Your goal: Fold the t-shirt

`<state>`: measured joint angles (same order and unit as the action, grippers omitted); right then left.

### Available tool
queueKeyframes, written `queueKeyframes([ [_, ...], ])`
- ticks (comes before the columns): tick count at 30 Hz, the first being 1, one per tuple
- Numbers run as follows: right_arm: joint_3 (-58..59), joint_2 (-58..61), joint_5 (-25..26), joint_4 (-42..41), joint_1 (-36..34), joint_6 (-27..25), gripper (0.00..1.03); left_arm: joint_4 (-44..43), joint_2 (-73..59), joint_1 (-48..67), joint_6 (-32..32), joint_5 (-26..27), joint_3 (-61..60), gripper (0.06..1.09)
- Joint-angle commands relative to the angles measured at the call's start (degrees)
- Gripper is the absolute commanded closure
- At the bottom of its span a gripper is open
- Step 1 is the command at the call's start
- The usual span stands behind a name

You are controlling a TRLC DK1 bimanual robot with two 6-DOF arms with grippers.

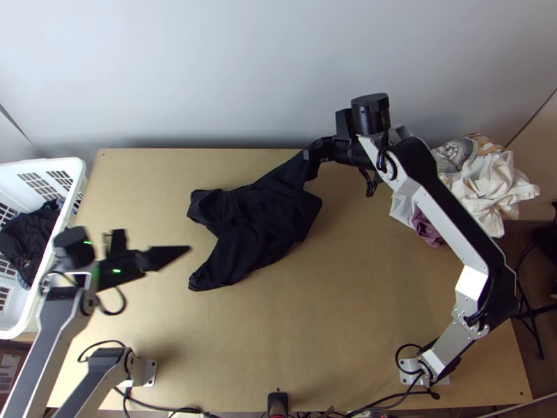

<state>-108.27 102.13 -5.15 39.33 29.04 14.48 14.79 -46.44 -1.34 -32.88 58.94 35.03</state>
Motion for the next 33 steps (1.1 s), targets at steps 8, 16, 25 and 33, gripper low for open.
queueKeyframes([
  [8, 2.4, -0.2, 0.0, 0.0, 2.4, 2.8, 1.00, -14.1, -20.3, 34.4, 7.8, -29.5, 10.6, 0.11],
  [16, 2.8, 0.0, 0.0, 0.5, 2.8, 2.9, 1.00, -15.3, -36.9, 38.5, 12.7, -35.7, 21.4, 0.11],
  [25, 2.7, -0.1, 0.0, 1.1, 2.8, 2.9, 1.00, -9.3, -55.3, 47.0, 18.7, -46.8, 36.3, 0.11],
  [33, 1.8, -0.1, 0.0, 1.5, 2.7, 2.8, 1.00, -10.0, -62.0, 51.4, 24.1, -55.3, 41.8, 0.11],
])
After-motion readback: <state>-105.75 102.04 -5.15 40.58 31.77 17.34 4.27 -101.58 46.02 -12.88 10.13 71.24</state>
